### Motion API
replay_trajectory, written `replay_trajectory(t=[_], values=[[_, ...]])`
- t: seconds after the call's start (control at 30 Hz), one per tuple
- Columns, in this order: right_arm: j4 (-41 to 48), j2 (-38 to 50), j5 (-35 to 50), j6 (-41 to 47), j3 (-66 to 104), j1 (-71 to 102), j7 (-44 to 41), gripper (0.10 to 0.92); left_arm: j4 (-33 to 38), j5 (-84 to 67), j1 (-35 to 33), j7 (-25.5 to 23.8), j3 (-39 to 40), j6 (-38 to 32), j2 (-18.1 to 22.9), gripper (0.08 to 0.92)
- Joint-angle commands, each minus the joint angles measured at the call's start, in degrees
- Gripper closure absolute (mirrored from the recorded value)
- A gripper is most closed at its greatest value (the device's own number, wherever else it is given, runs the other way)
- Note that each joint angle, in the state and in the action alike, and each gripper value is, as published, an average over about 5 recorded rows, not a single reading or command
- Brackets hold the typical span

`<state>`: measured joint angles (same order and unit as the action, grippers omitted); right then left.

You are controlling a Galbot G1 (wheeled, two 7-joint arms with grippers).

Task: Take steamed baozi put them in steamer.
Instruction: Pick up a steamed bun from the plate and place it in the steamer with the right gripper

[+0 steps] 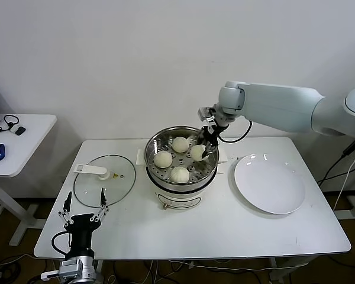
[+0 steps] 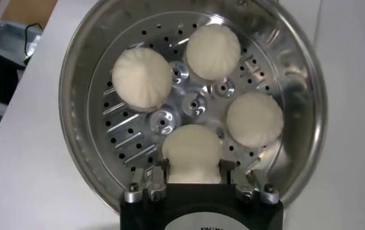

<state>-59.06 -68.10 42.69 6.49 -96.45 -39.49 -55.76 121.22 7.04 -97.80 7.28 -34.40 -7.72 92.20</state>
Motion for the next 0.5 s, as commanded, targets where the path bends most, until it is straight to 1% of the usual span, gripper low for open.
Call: replay_trajectory(t=[0.03, 0.13, 0.37, 0.5], values=[[1.89, -1.43, -1.90, 0.35, 1.39, 3.07, 0.16, 0.473, -0.11, -0.04, 0.07, 0.03, -0.05, -0.02, 2.80, 0.177], [1.80, -1.33, -2.18, 0.40, 1.40, 2.94, 0.18, 0.434, -0.05, -0.03, 0.09, 0.01, -0.05, 0.03, 2.80, 0.177], [1.08, 0.72, -1.78, 0.44, 1.50, 1.02, 0.57, 0.247, 0.33, -0.03, -0.02, 0.01, -0.04, 0.15, 2.80, 0.177], [-0.77, 3.17, -0.24, 0.58, 2.05, -1.28, 1.43, 0.206, 0.66, 0.04, -0.07, -0.02, 0.08, 0.32, 2.80, 0.177]])
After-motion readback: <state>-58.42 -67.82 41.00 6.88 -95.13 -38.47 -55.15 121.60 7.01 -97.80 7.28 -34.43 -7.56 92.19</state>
